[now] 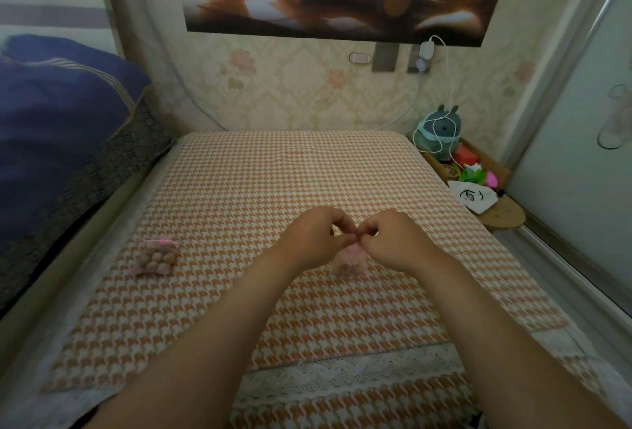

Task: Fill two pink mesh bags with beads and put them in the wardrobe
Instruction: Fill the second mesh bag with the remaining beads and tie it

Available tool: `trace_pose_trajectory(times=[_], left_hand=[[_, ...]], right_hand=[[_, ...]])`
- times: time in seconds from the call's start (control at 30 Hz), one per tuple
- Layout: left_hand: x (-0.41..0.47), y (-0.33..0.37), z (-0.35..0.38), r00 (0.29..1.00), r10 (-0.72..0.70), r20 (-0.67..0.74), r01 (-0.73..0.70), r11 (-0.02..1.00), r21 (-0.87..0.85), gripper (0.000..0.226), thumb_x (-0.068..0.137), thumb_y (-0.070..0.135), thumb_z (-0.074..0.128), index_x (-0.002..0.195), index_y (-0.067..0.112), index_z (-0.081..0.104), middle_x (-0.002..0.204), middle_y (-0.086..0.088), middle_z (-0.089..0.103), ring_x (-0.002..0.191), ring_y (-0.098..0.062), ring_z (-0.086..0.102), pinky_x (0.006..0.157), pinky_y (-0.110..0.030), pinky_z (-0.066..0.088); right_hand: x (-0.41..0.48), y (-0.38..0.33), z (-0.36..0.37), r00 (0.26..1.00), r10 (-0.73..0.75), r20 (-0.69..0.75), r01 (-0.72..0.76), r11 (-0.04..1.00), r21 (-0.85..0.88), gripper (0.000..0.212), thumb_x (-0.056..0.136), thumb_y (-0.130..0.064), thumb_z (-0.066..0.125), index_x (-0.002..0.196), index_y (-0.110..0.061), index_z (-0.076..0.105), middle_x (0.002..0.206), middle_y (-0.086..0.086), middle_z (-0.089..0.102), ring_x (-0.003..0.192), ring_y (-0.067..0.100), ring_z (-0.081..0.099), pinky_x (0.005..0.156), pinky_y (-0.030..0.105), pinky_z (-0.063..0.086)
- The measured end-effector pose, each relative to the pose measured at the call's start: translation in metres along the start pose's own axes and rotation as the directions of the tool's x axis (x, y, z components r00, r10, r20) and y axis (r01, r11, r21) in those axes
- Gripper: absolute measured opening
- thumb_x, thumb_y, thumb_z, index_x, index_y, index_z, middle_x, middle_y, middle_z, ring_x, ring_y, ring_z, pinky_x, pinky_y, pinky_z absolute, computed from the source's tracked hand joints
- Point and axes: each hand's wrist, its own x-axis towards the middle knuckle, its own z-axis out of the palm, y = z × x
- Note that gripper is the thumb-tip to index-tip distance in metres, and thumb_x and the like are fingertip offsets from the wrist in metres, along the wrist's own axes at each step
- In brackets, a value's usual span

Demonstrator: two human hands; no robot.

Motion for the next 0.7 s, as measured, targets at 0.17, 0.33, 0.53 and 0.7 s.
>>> trace_pose_trajectory(times=[0.17, 0.33, 0.53, 0.7], left_hand=[[0.002, -0.002, -0.002, 1.0, 0.003, 0.007, -0.003, 0.998, 0.059, 0.016, 0.084, 0.042, 0.07, 0.095, 0.031, 0.074, 0.096, 0.013, 0.056, 0.081, 0.0, 0.052, 0.074, -0.021, 0.046], [0.003, -0.008, -0.008, 0.994, -0.091, 0.053, 0.096, 0.99, -0.104, 0.019, 0.092, 0.036, 0.061, 0.107, 0.029, 0.07, 0.103, 0.017, 0.065, 0.081, -0.006, 0.065, 0.067, -0.024, 0.055], [0.001, -0.033, -0.015, 0.99, -0.137, 0.018, 0.135, 0.988, 0.076, 0.013, 0.092, 0.025, 0.06, 0.099, 0.032, 0.069, 0.096, 0.015, 0.066, 0.079, -0.002, 0.061, 0.07, -0.021, 0.048], [-0.004, -0.046, -0.005, 0.98, -0.144, 0.133, 0.111, 0.966, 0.233, 0.02, 0.086, 0.023, 0.065, 0.1, 0.034, 0.074, 0.1, 0.014, 0.067, 0.086, -0.005, 0.063, 0.078, -0.03, 0.055]], right_hand=[[-0.003, -0.001, -0.001, 1.0, 0.011, 0.025, -0.011, 1.0, 0.004, 0.022, 0.09, -0.024, 0.058, 0.093, -0.03, 0.079, 0.081, -0.005, 0.074, 0.074, 0.017, 0.068, 0.071, 0.041, 0.06], [-0.002, 0.0, -0.003, 1.0, 0.012, 0.02, -0.012, 0.999, 0.034, 0.025, 0.089, -0.022, 0.057, 0.098, -0.031, 0.079, 0.095, -0.009, 0.076, 0.087, 0.012, 0.069, 0.083, 0.041, 0.06], [0.0, 0.0, -0.001, 1.0, 0.017, 0.019, -0.018, 0.999, 0.05, 0.021, 0.088, -0.025, 0.058, 0.09, -0.034, 0.077, 0.09, -0.006, 0.076, 0.088, 0.021, 0.072, 0.081, 0.046, 0.061], [0.003, 0.0, 0.002, 1.0, 0.014, 0.008, -0.015, 0.999, 0.051, 0.019, 0.089, -0.028, 0.058, 0.081, -0.037, 0.074, 0.091, -0.003, 0.077, 0.088, 0.025, 0.072, 0.078, 0.049, 0.061]])
